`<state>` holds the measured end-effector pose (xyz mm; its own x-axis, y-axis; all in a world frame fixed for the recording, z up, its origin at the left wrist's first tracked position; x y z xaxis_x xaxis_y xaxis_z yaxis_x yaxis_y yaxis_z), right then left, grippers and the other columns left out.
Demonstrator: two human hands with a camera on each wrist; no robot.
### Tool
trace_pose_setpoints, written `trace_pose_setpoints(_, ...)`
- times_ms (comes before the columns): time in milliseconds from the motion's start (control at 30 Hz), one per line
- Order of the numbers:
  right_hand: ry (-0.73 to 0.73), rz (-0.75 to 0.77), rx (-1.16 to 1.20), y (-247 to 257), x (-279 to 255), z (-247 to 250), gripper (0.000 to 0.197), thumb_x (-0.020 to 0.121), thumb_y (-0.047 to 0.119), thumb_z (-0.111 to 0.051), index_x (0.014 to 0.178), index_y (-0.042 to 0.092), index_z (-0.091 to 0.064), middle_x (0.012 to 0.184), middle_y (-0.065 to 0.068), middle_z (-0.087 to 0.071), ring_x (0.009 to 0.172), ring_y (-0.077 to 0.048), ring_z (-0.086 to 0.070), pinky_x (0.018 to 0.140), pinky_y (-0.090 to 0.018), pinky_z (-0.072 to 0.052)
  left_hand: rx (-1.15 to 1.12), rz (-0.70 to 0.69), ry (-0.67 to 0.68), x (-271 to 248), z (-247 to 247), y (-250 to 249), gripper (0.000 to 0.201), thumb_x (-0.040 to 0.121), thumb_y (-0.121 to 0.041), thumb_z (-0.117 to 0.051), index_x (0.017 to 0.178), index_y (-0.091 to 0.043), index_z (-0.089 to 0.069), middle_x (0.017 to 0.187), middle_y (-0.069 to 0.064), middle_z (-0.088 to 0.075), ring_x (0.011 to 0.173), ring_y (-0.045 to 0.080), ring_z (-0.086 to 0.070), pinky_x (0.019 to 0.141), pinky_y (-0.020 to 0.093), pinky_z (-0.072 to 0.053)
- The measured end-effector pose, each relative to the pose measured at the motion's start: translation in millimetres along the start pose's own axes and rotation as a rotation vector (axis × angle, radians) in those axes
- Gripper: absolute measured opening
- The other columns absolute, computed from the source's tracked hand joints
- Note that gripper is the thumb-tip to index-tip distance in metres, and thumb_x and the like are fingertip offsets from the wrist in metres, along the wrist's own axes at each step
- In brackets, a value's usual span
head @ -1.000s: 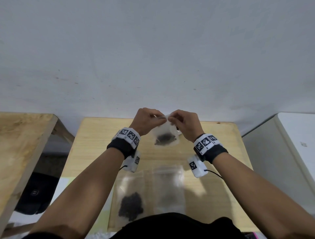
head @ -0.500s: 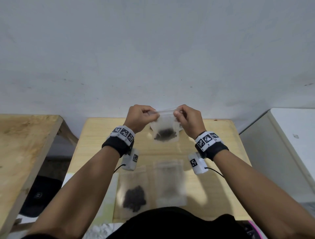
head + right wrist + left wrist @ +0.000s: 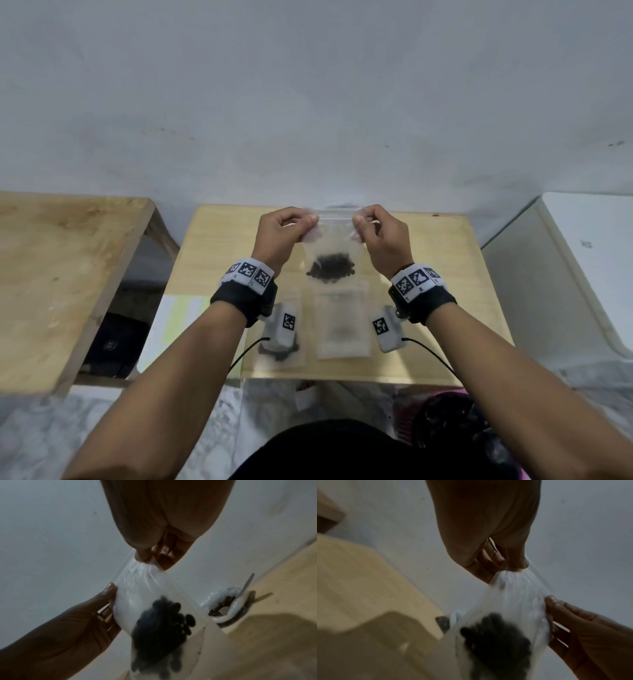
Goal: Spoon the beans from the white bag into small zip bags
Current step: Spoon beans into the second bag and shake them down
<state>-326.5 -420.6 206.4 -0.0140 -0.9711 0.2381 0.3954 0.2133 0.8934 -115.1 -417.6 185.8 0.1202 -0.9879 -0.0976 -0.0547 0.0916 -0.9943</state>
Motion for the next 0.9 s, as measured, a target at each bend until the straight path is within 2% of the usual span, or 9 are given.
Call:
trace_pose_setpoints(133,0.025,-0.110,0.082,-10.6,-30.0,-9.5,0.008,0.093,0.017,-0.064,0.084,0.018,-0.065,0.067,0.001,-0.068,0.058,-0.009,-0.067,0.063,-0.026,-0.056,0.022,0.031,0.002,-34.7,7.4,18.0,0.011,0.088,-0.008,-0.072,0.083,0.001,-0.072,0.079,0.017,-0.070,0.073,0.027,-0.071,0.077,0.041,-0.059)
trace_pose_setpoints(200,0.085,-0.143,0.143,-16.8,-45.7,-18.0,0.008,0.092,0.017,-0.067,0.083,0.016,-0.066,0.071,-0.002,-0.069,0.061,-0.014,-0.070,0.064,-0.029,-0.058,0.050,0.043,-0.035,-49.0,16.9,28.2,0.010,0.088,-0.010,-0.072,0.083,-0.001,-0.073,0.077,0.016,-0.070,0.070,0.027,-0.071,0.075,0.039,-0.059)
trace_pose_setpoints(300,0.164,-0.213,0.103,-37.4,-69.8,-27.9,0.014,0.094,0.025,-0.065,0.092,0.011,-0.069,0.079,-0.001,-0.071,0.068,-0.014,-0.071,0.068,-0.023,-0.057,0.081,0.112,-0.080,-67.9,36.2,49.6,0.013,0.087,-0.014,-0.073,0.084,-0.002,-0.076,0.079,0.016,-0.073,0.075,0.034,-0.073,0.080,0.050,-0.060)
trace_pose_setpoints(433,0.193,-0.290,-0.144,-78.5,-97.8,-28.1,0.016,0.094,0.026,-0.064,0.103,0.014,-0.069,0.089,0.001,-0.071,0.080,-0.012,-0.066,0.072,-0.015,-0.048,0.129,0.200,-0.144,-84.4,66.9,78.7,0.022,0.078,-0.034,-0.078,0.075,-0.012,-0.076,0.081,0.015,-0.074,0.084,0.044,-0.070,0.084,0.060,-0.057)
trace_pose_setpoints(500,0.212,-0.355,-0.263,-99.7,-109.5,-28.2,0.025,0.093,0.027,-0.065,0.112,0.011,-0.067,0.099,-0.003,-0.070,0.086,-0.013,-0.062,0.076,-0.017,-0.044,0.126,0.257,-0.174,-89.6,78.3,93.6,0.018,0.083,-0.025,-0.076,0.073,-0.011,-0.075,0.070,0.008,-0.070,0.077,0.040,-0.067,0.082,0.062,-0.056)
trace_pose_setpoints(600,0.261,-0.442,-0.402,-123.4,-121.8,-35.9,0.046,0.090,0.037,-0.067,0.124,0.008,-0.058,0.114,-0.008,-0.063,0.100,-0.022,-0.062,0.089,-0.031,-0.049,0.127,0.332,-0.205,-94.4,87.7,109.8,0.013,0.089,-0.012,-0.071,0.077,-0.006,-0.074,0.060,-0.001,-0.065,0.070,0.029,-0.066,0.083,0.057,-0.058)
trace_pose_setpoints(667,0.280,-0.518,-0.460,-135.2,-126.0,-42.3,0.061,0.086,0.044,-0.069,0.131,0.007,-0.052,0.125,-0.011,-0.055,0.111,-0.027,-0.058,0.096,-0.038,-0.047,0.143,0.387,-0.216,-94.7,93.6,120.6,0.013,0.090,-0.011,-0.071,0.077,-0.008,-0.074,0.064,0.002,-0.070,0.068,0.027,-0.070,0.084,0.054,-0.058)
trace_pose_setpoints(800,0.298,-0.607,-0.590,-146.0,-128.1,-53.4,0.077,0.081,0.049,-0.073,0.136,0.004,-0.044,0.134,-0.016,-0.044,0.122,-0.032,-0.047,0.102,-0.039,-0.041,0.165,0.447,-0.223,-90.0,106.0,139.6,0.014,0.089,-0.014,-0.073,0.075,-0.015,-0.076,0.079,0.010,-0.075,0.076,0.031,-0.072,0.084,0.052,-0.059)
trace_pose_setpoints(900,0.290,-0.652,-0.621,-148.8,-126.3,-57.7,0.073,0.081,0.042,-0.074,0.134,0.003,-0.043,0.133,-0.017,-0.043,0.124,-0.033,-0.044,0.101,-0.037,-0.040,0.261,0.447,-0.215,-81.4,111.9,147.1,0.013,0.087,-0.018,-0.074,0.074,-0.020,-0.076,0.081,0.012,-0.073,0.072,0.025,-0.063,0.072,0.043,-0.055)
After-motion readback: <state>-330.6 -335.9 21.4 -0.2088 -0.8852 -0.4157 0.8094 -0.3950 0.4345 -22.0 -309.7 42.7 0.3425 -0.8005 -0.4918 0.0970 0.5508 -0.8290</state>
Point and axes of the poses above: each hand's wrist, its own x-axis towards the middle knuckle, its own z-axis out of the back of the hand, y = z × x, the point moved 7 cm from there along x, towards the middle knuckle
